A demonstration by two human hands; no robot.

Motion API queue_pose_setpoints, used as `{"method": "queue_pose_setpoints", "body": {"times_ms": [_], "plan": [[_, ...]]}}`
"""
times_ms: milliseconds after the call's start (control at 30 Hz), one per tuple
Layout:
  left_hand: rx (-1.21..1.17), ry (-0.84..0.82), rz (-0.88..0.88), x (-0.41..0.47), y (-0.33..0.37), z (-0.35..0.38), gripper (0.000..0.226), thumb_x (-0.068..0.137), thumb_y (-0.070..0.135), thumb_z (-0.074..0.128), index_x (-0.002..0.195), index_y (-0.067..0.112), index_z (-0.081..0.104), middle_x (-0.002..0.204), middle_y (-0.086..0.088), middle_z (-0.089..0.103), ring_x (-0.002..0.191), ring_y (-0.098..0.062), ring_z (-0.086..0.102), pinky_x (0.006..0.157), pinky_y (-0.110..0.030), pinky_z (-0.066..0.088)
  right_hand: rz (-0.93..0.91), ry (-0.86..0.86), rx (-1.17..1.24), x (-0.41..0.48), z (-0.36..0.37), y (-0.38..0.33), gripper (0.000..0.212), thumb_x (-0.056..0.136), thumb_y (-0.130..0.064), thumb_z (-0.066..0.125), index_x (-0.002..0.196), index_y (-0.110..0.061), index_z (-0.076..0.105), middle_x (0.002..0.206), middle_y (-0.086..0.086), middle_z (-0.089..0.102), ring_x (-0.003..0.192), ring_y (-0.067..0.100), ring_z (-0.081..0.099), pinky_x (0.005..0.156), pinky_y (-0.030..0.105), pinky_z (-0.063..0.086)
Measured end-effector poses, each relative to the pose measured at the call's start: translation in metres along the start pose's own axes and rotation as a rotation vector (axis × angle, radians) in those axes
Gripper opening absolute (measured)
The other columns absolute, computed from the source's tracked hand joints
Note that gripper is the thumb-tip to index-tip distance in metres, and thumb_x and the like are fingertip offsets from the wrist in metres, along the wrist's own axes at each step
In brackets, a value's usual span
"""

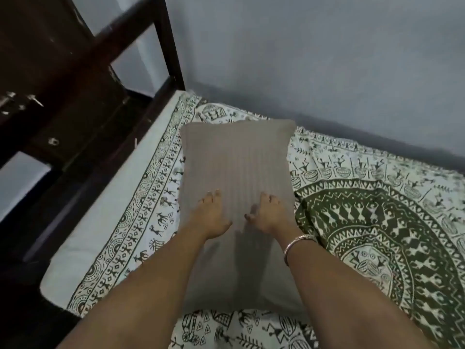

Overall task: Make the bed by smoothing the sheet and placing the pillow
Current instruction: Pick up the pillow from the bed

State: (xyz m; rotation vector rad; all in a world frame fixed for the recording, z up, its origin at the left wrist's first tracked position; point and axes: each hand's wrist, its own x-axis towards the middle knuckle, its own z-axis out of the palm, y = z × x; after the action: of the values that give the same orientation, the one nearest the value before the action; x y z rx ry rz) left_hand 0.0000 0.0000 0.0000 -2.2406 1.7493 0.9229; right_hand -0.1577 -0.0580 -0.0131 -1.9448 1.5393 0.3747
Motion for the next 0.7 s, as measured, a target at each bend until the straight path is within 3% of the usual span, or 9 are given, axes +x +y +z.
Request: {"method": "queue_pose_setpoints", "body": {"times_ms": [200,333,433,500,567,633,700], "plan": [[-0.214,-0.019,-0.217,0.034,-0.021,0.025,0.091,0.085,0.052,0.059,0.146,0.001,0.015,0.145,-0.025,0.031,0.133,-0.038,0.034,0.107,-0.041,0.033,0.285,0.023,0.222,0.030,0.041,-0.005,0.078,0.086,-0.053,0.060,0.137,-0.002,0.031,0.140,0.026,0.038,0.132,0.039,0.035,0.109,0.038,0.029],[-0.435,0.050,-0.417,0.053,-0.033,0.038,0.089,0.071,0.067,0.062,0.128,0.002,0.040,0.127,-0.019,0.055,0.116,-0.036,0.054,0.096,-0.040,0.045,0.394,0.101,0.321,0.049,0.052,-0.014,0.100,0.078,-0.061,0.064,0.142,0.005,0.024,0.143,0.025,0.038,0.134,0.038,0.035,0.111,0.040,0.029],[-0.487,0.076,-0.457,0.060,-0.036,0.045,0.083,0.070,0.067,0.063,0.121,0.004,0.050,0.119,-0.017,0.061,0.109,-0.034,0.058,0.092,-0.039,0.048,0.472,0.134,0.323,0.059,0.063,-0.015,0.106,0.073,-0.065,0.066,0.142,0.005,0.027,0.140,0.023,0.042,0.132,0.036,0.038,0.109,0.039,0.031],[-0.512,0.079,-0.500,0.065,-0.039,0.051,0.075,0.065,0.068,0.062,0.113,0.011,0.058,0.112,-0.014,0.065,0.105,-0.035,0.061,0.089,-0.040,0.049,0.491,0.137,0.290,0.067,0.070,-0.013,0.092,0.075,-0.063,0.066,0.136,0.000,0.040,0.135,0.019,0.047,0.128,0.033,0.043,0.105,0.037,0.034],[-0.464,0.082,-0.532,0.070,-0.038,0.056,0.064,0.066,0.066,0.055,0.106,0.017,0.062,0.110,-0.013,0.067,0.103,-0.037,0.061,0.089,-0.042,0.050,0.474,0.088,0.285,0.073,0.070,-0.012,0.064,0.085,-0.049,0.061,0.130,-0.005,0.050,0.133,0.016,0.050,0.125,0.032,0.048,0.101,0.036,0.039],[-0.461,0.057,-0.500,0.075,-0.032,0.056,0.037,0.083,0.037,0.052,0.108,0.012,0.064,0.114,-0.019,0.064,0.108,-0.039,0.058,0.090,-0.040,0.048,0.452,0.052,0.306,0.076,0.067,-0.013,0.041,0.094,-0.027,0.052,0.126,-0.001,0.052,0.132,0.018,0.053,0.123,0.034,0.051,0.099,0.037,0.041],[-0.550,0.089,-0.489,0.076,-0.026,0.053,0.024,0.089,0.013,0.048,0.106,0.002,0.062,0.114,-0.023,0.062,0.107,-0.039,0.057,0.088,-0.041,0.046,0.413,0.053,0.326,0.075,0.061,-0.013,0.033,0.096,-0.016,0.045,0.124,0.002,0.051,0.130,0.023,0.055,0.122,0.036,0.051,0.096,0.037,0.040]]}}
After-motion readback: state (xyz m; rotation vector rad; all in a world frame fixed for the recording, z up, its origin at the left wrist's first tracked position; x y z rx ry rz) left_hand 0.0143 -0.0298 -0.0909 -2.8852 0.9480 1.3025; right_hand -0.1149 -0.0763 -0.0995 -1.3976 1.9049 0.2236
